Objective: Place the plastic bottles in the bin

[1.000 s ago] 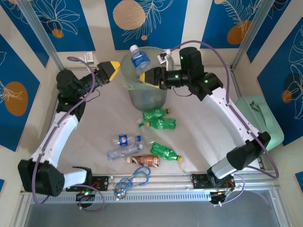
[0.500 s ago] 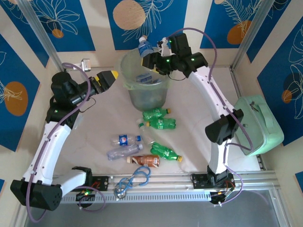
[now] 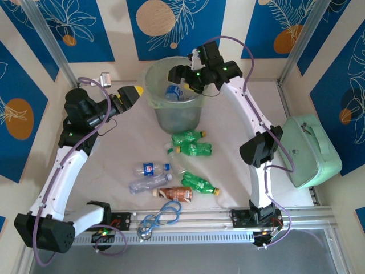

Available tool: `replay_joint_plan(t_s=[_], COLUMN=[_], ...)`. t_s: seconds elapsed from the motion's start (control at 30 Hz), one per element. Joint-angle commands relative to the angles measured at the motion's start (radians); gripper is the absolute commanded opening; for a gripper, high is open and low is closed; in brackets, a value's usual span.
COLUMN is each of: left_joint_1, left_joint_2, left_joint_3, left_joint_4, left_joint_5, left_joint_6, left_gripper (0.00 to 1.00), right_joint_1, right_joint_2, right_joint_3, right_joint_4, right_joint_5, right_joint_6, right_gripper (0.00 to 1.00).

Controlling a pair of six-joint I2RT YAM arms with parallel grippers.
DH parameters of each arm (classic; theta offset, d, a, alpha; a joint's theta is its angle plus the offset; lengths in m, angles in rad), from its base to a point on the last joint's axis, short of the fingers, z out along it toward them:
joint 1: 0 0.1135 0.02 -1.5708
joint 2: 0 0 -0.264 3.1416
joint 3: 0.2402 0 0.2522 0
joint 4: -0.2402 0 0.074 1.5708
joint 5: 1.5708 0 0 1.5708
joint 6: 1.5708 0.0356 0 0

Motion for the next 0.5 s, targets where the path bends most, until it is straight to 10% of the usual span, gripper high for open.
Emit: replay_joint_plan(t_s=[0.0, 0.47], left_joint_1=[-0.006, -0.101], left_joint_2=[-0.017, -0.012], left_joint_3=[0.002, 0.027], left_joint_4=[0.023, -0.101], left_joint_5=[0.026, 0.02], left_joint_6=[-0.007, 0.122], left_gripper=[0.98, 0.96], right_joint_1=[-0.005, -0.099], right_joint_2=[-0.122, -0.678], right_joint_3=[-0.066, -0.831], right_joint_4=[0.056, 0.587], right_joint_5=[-0.062, -0.607], right_joint_6=[-0.017, 0.162], right_gripper=[0.9, 0.92])
